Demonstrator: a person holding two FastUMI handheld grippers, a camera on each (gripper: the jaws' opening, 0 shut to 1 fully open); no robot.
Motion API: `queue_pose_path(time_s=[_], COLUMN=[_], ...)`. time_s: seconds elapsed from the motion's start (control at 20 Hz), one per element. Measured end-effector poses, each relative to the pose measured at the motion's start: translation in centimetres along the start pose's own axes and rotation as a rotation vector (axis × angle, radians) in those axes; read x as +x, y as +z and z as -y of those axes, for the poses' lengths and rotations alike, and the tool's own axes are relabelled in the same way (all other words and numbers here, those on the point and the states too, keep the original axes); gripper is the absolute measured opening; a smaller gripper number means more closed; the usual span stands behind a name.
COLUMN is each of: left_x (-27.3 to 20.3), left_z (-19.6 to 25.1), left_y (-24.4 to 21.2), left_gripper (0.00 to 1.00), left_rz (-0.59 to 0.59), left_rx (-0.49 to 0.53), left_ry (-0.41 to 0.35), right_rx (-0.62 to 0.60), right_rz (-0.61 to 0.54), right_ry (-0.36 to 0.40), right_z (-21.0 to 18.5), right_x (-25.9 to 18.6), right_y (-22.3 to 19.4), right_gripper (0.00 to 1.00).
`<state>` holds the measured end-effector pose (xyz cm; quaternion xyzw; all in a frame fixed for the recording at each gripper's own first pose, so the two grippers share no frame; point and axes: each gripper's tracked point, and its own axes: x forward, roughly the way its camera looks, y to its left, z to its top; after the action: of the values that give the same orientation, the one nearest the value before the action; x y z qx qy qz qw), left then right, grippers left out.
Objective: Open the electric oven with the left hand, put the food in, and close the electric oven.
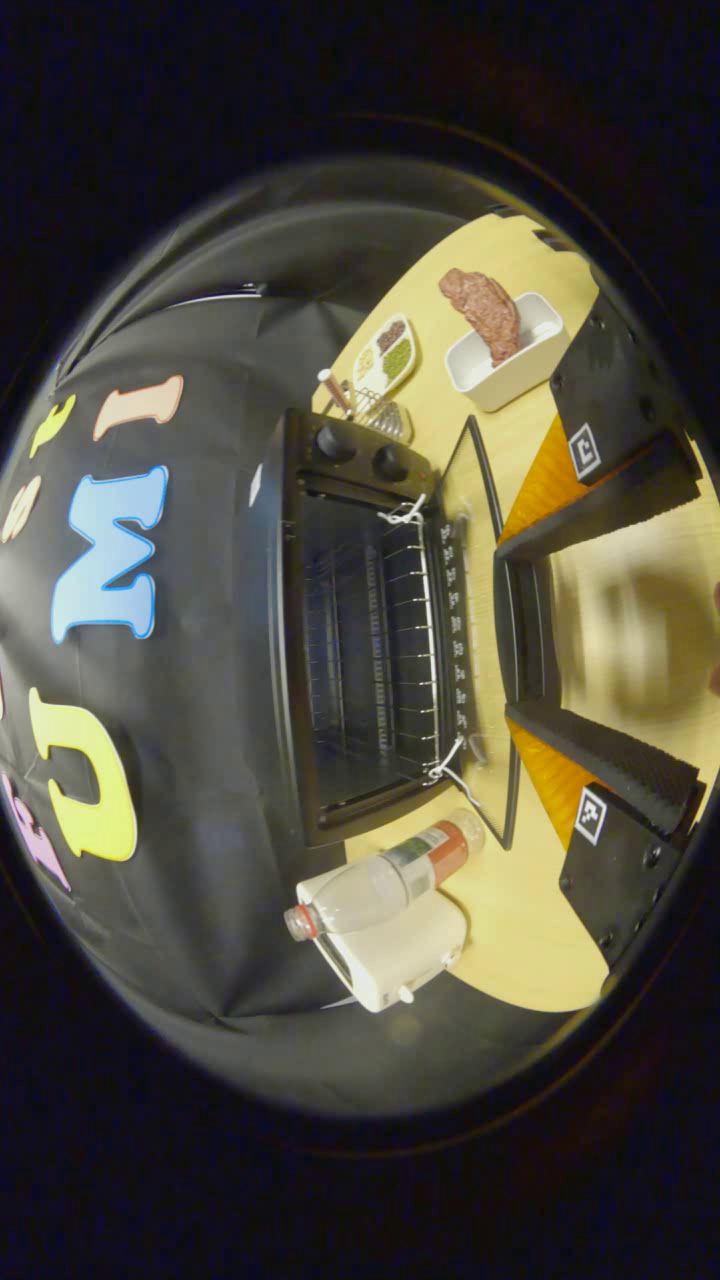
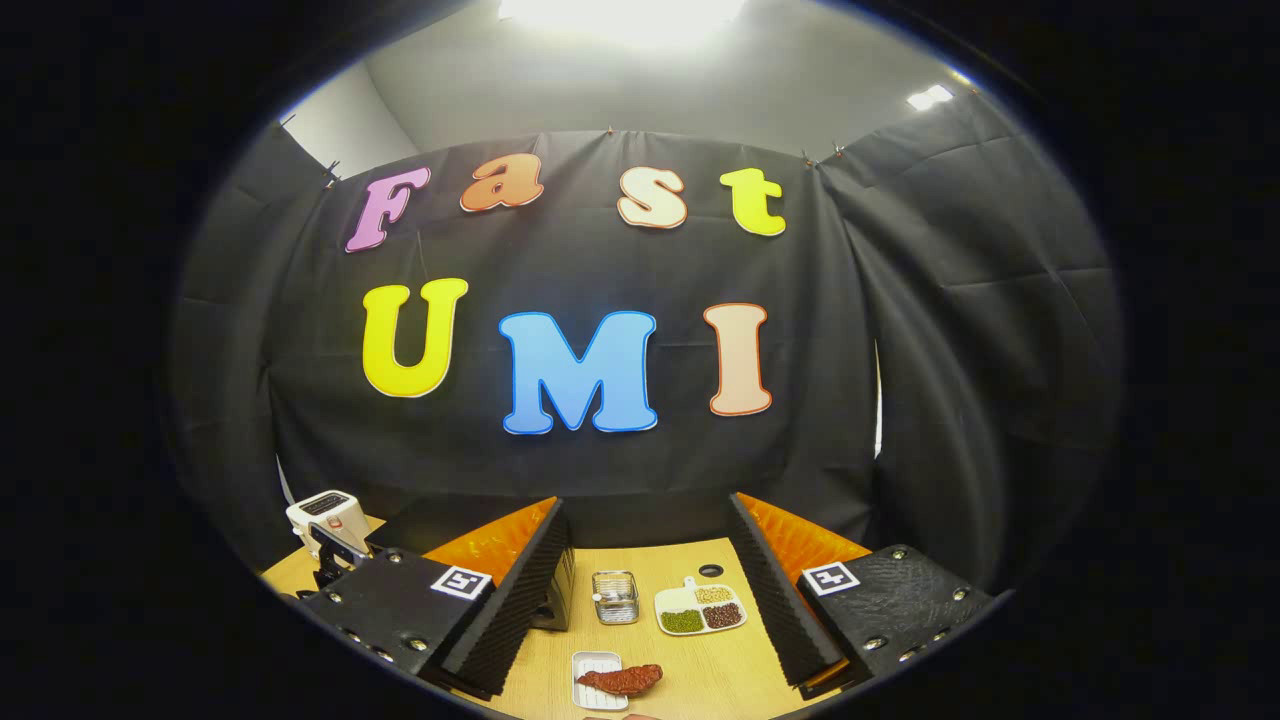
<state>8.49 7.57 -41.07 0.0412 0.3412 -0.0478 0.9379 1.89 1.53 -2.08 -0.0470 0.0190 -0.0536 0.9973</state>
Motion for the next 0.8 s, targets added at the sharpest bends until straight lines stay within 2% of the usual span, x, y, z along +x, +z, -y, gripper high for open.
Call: queue_pose_path(time_s=[0.05, 0.1, 0.25, 0.3, 0.35, 0.45, 0.5, 0.6, 0.65, 0.7, 0.75, 0.8], left_x=[0.2, 0.2, -1.1, -1.9, -3.0, -5.5, -6.8, -9.5, -11.1, -12.6, -14.1, -15.7], left_z=[-0.3, -0.6, -1.5, -1.8, -1.9, -1.9, -1.8, -1.4, -1.3, -1.0, -0.9, -1.0], left_y=[-0.7, -0.7, 1.3, 2.7, 4.4, 8.2, 10.2, 14.1, 16.1, 17.9, 19.5, 21.1], left_gripper=[0.99, 0.95, 0.99, 0.99, 0.92, 0.99, 0.95, 0.99, 0.92, 0.91, 0.99, 0.99], left_rz=[-0.018, -0.020, 0.026, 0.057, 0.097, 0.180, 0.223, 0.307, 0.350, 0.391, 0.430, 0.472], left_rx=[0.005, 0.004, -0.022, -0.028, -0.034, -0.041, -0.047, -0.069, -0.077, -0.082, -0.086, -0.090], left_ry=[0.005, 0.012, 0.028, 0.035, 0.039, 0.047, 0.050, 0.050, 0.052, 0.053, 0.059, 0.071], right_rx=[-0.004, -0.009, -0.015, -0.012, -0.011, -0.001, 0.007, 0.050, 0.073, 0.081, 0.081, 0.086], right_rz=[-0.003, -0.008, -0.023, -0.031, -0.042, -0.066, -0.085, -0.138, -0.168, -0.194, -0.221, -0.251], right_ry=[0.002, 0.003, 0.011, 0.014, 0.014, 0.019, 0.023, 0.049, 0.057, 0.058, 0.061, 0.072], right_z=[-0.1, -0.1, 0.0, 0.1, 0.4, 0.9, 1.1, 1.5, 1.8, 2.3, 2.8, 3.0], right_x=[0.1, 0.2, 0.4, 0.5, 0.6, 1.0, 1.2, 1.7, 2.0, 2.3, 2.6, 2.8], right_y=[-0.2, -0.3, -1.0, -1.3, -1.7, -2.8, -3.5, -5.5, -6.8, -8.0, -9.3, -10.7], right_gripper=[0.97, 0.97, 0.97, 0.97, 0.97, 0.97, 0.97, 0.98, 0.98, 0.98, 0.97, 0.97])
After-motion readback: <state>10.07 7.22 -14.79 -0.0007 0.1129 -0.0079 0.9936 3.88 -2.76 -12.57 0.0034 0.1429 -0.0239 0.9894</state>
